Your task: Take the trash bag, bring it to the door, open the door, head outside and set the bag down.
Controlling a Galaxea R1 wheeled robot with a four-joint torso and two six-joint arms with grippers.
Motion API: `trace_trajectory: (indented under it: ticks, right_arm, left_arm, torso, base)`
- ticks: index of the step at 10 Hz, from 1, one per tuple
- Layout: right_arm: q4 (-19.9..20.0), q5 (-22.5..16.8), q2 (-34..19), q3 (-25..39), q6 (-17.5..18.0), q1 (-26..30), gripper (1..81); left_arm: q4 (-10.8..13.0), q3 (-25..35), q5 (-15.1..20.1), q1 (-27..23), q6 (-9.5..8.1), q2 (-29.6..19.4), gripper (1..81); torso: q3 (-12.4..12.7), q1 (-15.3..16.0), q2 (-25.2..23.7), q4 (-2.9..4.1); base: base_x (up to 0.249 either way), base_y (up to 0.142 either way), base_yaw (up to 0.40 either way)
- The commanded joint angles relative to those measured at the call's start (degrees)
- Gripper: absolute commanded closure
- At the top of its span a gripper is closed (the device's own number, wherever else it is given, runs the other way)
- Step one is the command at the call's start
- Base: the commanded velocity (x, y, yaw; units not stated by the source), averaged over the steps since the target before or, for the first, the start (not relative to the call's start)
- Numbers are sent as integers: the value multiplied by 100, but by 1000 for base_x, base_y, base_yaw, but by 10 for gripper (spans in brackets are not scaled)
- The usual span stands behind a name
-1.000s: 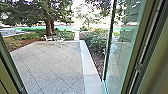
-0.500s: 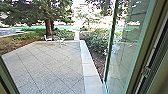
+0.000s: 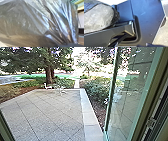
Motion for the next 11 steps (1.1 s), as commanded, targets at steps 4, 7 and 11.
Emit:
trace_trajectory:
  ticks: [4, 7, 11]
  right_arm:
    - [-104, -371, 68, 75, -139, 220, 10]
    - [-104, -371, 68, 75, -139, 212, 10]
    - [-104, -371, 77, 75, -139, 212, 10]
  left_arm:
    - [16, 43, 352, -310, 39, 52, 811]
    - [16, 43, 352, -310, 39, 52, 811]
    - [16, 43, 352, -310, 39, 61, 811]
  torso:
    - [0, 1, -5, 0]
    - [0, 1, -5, 0]
    - [5, 1, -15, 0]
  base:
    - [114, 0, 0]
    - [117, 0, 0]
    - [125, 0, 0]
